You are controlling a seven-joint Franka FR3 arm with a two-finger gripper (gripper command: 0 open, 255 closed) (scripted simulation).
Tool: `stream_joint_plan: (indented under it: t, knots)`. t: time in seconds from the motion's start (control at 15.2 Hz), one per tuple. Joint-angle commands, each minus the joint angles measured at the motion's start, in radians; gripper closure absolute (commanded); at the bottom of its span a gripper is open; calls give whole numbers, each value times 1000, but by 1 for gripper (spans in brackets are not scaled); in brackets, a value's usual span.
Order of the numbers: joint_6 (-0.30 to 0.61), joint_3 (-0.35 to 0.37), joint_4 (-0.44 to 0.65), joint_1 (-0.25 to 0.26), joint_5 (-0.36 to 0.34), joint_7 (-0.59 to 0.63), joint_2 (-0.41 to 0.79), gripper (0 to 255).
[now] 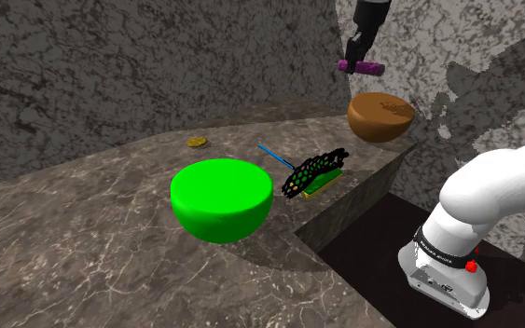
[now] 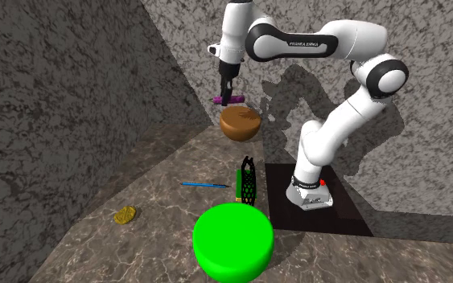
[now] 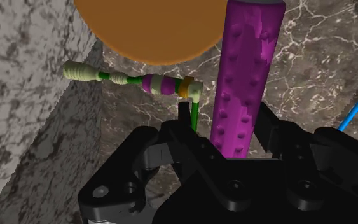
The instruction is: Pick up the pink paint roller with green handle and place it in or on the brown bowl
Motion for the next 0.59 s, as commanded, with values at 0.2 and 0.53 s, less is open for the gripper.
stream_joint_plan:
  t: [0.2,0.53]
  knots:
    - [-7,-102,-41,-29,-39,-119,-62,255]
    - [28,-126,-97,-35,-51,-139,-87,255]
